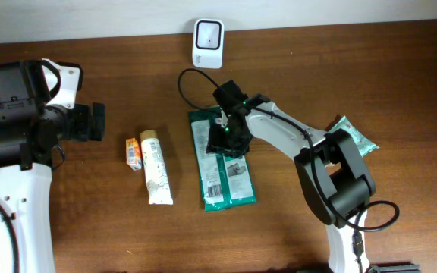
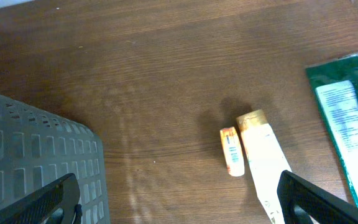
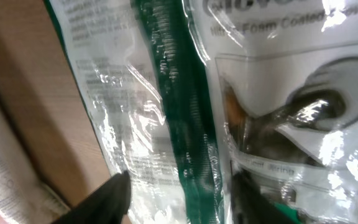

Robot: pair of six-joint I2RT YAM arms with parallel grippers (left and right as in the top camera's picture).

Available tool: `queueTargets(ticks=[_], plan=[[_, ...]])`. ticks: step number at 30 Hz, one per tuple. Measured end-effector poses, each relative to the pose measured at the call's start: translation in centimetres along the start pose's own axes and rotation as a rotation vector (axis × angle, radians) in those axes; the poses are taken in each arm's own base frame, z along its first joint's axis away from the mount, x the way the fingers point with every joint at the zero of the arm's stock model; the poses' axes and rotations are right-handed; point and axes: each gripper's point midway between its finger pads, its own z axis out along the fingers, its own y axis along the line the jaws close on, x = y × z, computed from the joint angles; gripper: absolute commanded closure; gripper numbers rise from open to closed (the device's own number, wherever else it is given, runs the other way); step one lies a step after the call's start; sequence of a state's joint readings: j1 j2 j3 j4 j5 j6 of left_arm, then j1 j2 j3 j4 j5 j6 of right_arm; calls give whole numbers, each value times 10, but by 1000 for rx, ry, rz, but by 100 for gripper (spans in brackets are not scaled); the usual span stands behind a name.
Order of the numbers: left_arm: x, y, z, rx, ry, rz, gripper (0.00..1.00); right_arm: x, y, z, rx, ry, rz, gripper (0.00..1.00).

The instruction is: Scan the item barcode

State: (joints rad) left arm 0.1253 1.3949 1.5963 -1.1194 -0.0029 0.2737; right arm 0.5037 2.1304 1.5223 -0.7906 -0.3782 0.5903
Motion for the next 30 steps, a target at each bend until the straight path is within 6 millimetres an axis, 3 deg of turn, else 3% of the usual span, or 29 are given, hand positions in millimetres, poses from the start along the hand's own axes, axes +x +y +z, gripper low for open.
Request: queueTargets(ticks=[2,4,5,6,8,10,11,14,18,25,30], plan=[[0,0,0,0,0,0,1,6,-2,-14,44,40,-28,39],[0,0,0,0,0,0,1,-2,0,-38,49,31,-75,36],[0,0,0,0,0,0,1,-2,-1,-40,51,34,-93,35],[0,0,0,0,-1,0,1,-6,-13,-59,55,34,-83,30],[0,0,0,0,0,0,1,-12,-33,-70,61,39,-99,20],[0,0,0,0,0,0,1,-7,-54,-66,40,77,-144,18],[0,0,0,0,0,0,1,6,-61,-55,13,123,-182,19],[0,0,0,-1,-2,0,1,22,-61,-29,-101,146,-246,19],[0,0,0,0,0,0,1,24,-31,-18,-311,80,-274,24],[0,0,0,0,-1,0,1,43,56,15,-479,50,-268,25],[0,0,0,0,-1,0,1,39,81,23,-511,-5,-263,25]])
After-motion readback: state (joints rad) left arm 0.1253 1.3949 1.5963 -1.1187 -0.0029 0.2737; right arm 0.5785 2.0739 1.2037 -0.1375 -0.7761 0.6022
